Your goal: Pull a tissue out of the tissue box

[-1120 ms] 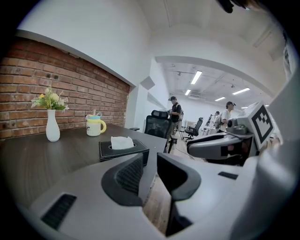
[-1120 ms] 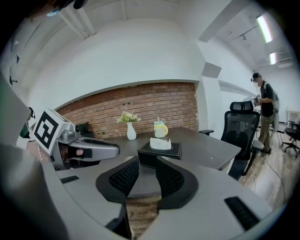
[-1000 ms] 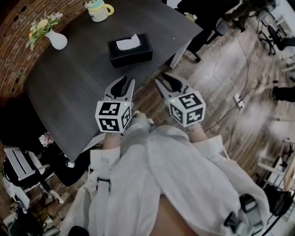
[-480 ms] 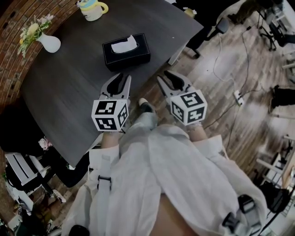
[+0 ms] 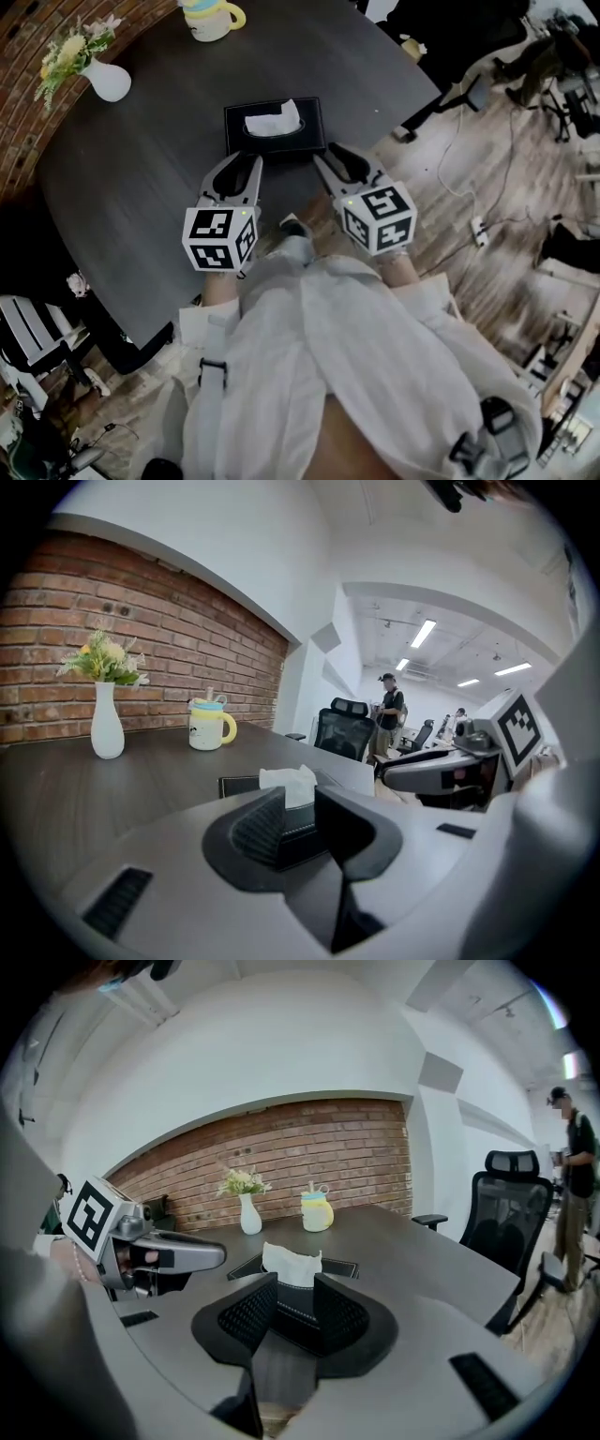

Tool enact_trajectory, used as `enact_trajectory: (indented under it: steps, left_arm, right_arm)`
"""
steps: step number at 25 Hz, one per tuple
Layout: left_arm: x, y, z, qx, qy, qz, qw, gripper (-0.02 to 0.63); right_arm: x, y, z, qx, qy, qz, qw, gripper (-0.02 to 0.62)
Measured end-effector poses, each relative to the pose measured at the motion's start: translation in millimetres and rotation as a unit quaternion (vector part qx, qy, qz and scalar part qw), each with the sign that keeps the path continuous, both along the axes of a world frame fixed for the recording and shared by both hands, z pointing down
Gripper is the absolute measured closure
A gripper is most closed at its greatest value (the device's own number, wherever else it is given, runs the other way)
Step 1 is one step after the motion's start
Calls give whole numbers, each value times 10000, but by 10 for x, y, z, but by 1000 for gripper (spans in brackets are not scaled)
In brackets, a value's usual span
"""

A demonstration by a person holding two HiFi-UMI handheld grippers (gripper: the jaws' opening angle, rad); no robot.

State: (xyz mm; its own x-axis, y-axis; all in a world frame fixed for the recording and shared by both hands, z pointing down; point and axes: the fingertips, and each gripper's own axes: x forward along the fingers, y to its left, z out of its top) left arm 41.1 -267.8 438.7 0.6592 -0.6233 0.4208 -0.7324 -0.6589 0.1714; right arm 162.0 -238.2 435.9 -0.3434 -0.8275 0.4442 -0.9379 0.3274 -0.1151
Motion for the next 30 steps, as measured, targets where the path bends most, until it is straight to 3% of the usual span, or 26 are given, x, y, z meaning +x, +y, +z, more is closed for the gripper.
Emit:
enact_trajectory:
  steps: [7, 13, 30]
  left_arm:
    - [28, -362, 113, -317, -17, -132, 9994, 525]
    - [111, -581, 85, -324, 3, -109, 9994, 525]
    - [-10, -611, 98, -251, 92, -576, 9980, 525]
  right_arm:
    - [18, -481, -13, -149, 77, -296, 9994, 486]
    - [41, -767, -44, -161, 133, -437, 9988, 486]
    - [-308, -1034, -22, -64, 251, -1340, 9906, 486]
